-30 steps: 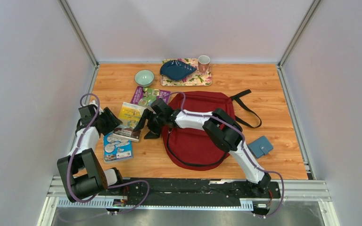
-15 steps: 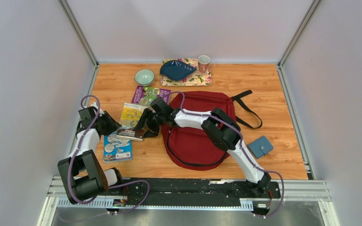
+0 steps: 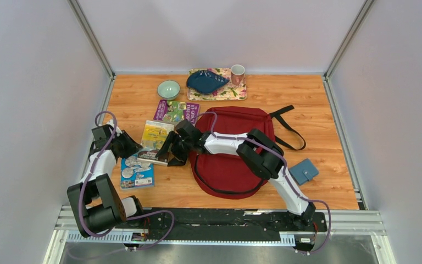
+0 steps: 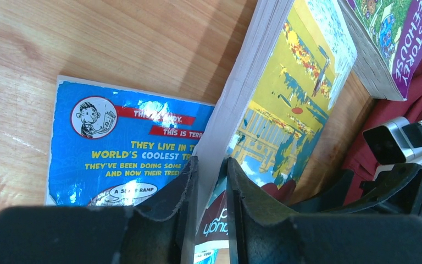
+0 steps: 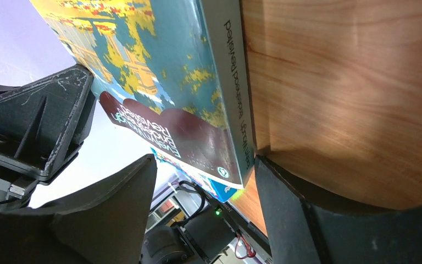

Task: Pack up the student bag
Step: Pick up the book from the center of the board.

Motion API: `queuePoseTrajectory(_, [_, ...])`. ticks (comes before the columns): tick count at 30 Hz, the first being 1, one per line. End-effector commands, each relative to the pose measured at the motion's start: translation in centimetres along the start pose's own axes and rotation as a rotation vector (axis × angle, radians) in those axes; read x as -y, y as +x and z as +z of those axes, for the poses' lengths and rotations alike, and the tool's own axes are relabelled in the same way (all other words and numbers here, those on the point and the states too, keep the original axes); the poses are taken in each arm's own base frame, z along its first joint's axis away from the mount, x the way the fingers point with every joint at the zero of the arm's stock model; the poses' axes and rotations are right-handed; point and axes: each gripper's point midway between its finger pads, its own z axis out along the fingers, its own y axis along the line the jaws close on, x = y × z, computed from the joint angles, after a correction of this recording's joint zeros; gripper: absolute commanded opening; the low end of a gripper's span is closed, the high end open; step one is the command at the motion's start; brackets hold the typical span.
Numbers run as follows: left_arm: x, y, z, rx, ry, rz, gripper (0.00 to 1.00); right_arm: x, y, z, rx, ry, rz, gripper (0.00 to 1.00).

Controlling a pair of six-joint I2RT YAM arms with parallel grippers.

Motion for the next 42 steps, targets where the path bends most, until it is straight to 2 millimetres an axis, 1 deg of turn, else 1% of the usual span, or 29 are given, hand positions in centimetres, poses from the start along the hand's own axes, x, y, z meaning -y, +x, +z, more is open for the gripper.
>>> queuePoseTrajectory(1, [-0.5, 3.9, -0.1, -0.141, -0.008, -0.036, 0.0, -0.6, 1.1, 0.5, 0.009, -0.021, 0.031, 0.73])
queuePoseTrajectory(3, [-0.4, 4.1, -0.2, -0.148, -0.002, -0.036, 0.0, -1.5, 1.1, 0.6, 0.014, -0.071, 0.027, 0.73])
queuePoseTrajectory(6, [-0.4, 4.3, -0.4, -0.157, 0.002, -0.026, 0.0, -1.1, 0.9, 0.9, 0.024, -0.061, 0.036, 0.72])
queuePoseTrajectory(8, [-0.2, 4.5, -0.4, -0.165, 0.016, -0.023, 0.0, -1.2, 0.8, 1.0, 0.025, -0.072, 0.028, 0.68])
queuePoseTrajectory(9, [-0.1, 4.6, -0.5, -0.169, 0.019, -0.017, 0.0, -1.5, 0.9, 0.9, 0.023, -0.079, 0.02, 0.59])
queuePoseTrajectory(12, [-0.1, 5.0, -0.7, -0.175, 0.028, -0.015, 0.0, -1.9, 0.7, 0.5, 0.037, -0.082, -0.021, 0.47])
queuePoseTrajectory(14, [0.0, 5.4, -0.9, -0.178, 0.037, -0.012, 0.0, -1.8, 0.7, 0.2, 0.045, -0.069, -0.032, 0.38])
queuePoseTrajectory(15, [0.0, 5.6, -1.0, -0.184, 0.037, -0.011, 0.0, -1.7, 0.6, 0.1, 0.056, -0.066, -0.045, 0.3])
queuePoseTrajectory(17, [-0.1, 6.0, -1.2, -0.184, 0.034, -0.01, 0.0, -2.2, 0.5, -0.4, 0.064, -0.076, -0.058, 0.2])
queuePoseTrajectory(18, [0.0, 6.1, -1.3, -0.185, 0.038, -0.008, 0.0, -2.3, 0.6, -0.5, 0.06, -0.079, -0.065, 0.1])
queuePoseTrajectory(19, [-0.1, 6.4, -1.3, -0.192, 0.036, -0.01, 0.0, -2.8, 0.7, -0.7, 0.061, -0.092, -0.084, 0.06])
queuePoseTrajectory(21, [-0.1, 6.9, -1.6, -0.199, 0.04, -0.011, 0.0, -3.1, 0.8, -1.1, 0.063, -0.099, -0.099, 0.0])
queuePoseTrajectory(22, [-0.1, 7.0, -1.7, -0.198, 0.039, -0.009, 0.0, -3.1, 0.9, -1.3, 0.064, -0.104, -0.125, 0.0])
queuePoseTrajectory(23, [-0.3, 7.3, -2.0, -0.2, 0.029, -0.011, 0.0, -3.8, 1.1, -1.9, 0.07, -0.117, -0.141, 0.0])
queuePoseTrajectory(24, [-0.5, 7.3, -2.1, -0.195, 0.017, -0.009, 0.0, -4.0, 1.1, -2.2, 0.074, -0.121, -0.154, 0.0])
queuePoseTrajectory(25, [-0.5, 7.2, -2.3, -0.18, 0.01, -0.005, 0.0, -3.7, 1.2, -2.5, 0.077, -0.114, -0.166, 0.0])
queuePoseTrajectory(26, [-0.8, 7.6, -2.4, -0.184, -0.006, -0.009, 0.0, -4.3, 1.2, -3.2, 0.084, -0.127, -0.199, 0.0])
queuePoseTrajectory(29, [-1.1, 7.8, -2.8, -0.164, -0.034, -0.022, 0.0, -4.5, 1.7, -4.5, 0.092, -0.134, -0.263, 0.0])
queuePoseTrajectory(31, [-1.4, 7.7, -3.1, -0.14, -0.057, -0.036, 0.0, -4.5, 2.3, -4.9, 0.074, -0.137, -0.296, 0.0])
queuePoseTrajectory(32, [-1.5, 8.0, -3.3, -0.144, -0.064, -0.043, 0.03, -4.6, 2.4, -5.1, 0.069, -0.14, -0.327, 0.0])
queuePoseTrajectory(33, [-1.4, 8.1, -3.3, -0.142, -0.063, -0.056, 0.11, -4.8, 2.7, -5.4, 0.063, -0.141, -0.342, 0.0])
queuePoseTrajectory(34, [-1.6, 8.2, -3.4, -0.136, -0.074, -0.061, 0.22, -4.2, 2.7, -5.4, 0.057, -0.113, -0.343, 0.0])
queuePoseTrajectory(35, [-1.7, 8.2, -3.3, -0.132, -0.078, -0.066, 0.41, -4.2, 2.8, -5.5, 0.057, -0.111, -0.363, 0.0])
queuePoseTrajectory(36, [-1.8, 8.4, -3.3, -0.132, -0.083, -0.07, 0.49, -4.2, 2.8, -5.7, 0.056, -0.108, -0.369, 0.0])
queuePoseTrajectory(37, [-2.1, 8.6, -3.2, -0.135, -0.094, -0.073, 0.53, -3.9, 3.0, -5.7, 0.053, -0.1, -0.369, 0.0])
queuePoseTrajectory(38, [-2.2, 8.7, -3.2, -0.14, -0.095, -0.08, 0.72, -3.9, 3.0, -5.7, 0.051, -0.097, -0.37, 0.0])
queuePoseTrajectory(39, [-2.1, 8.8, -3.1, -0.149, -0.093, -0.085, 0.72, -3.5, 3.0, -5.6, 0.045, -0.085, -0.365, 0.0])
queuePoseTrajectory(42, [-1.8, 9.6, -2.7, -0.185, -0.068, -0.113, 0.76, -3.2, 3.0, -5.4, 0.043, -0.08, -0.353, 0.0])
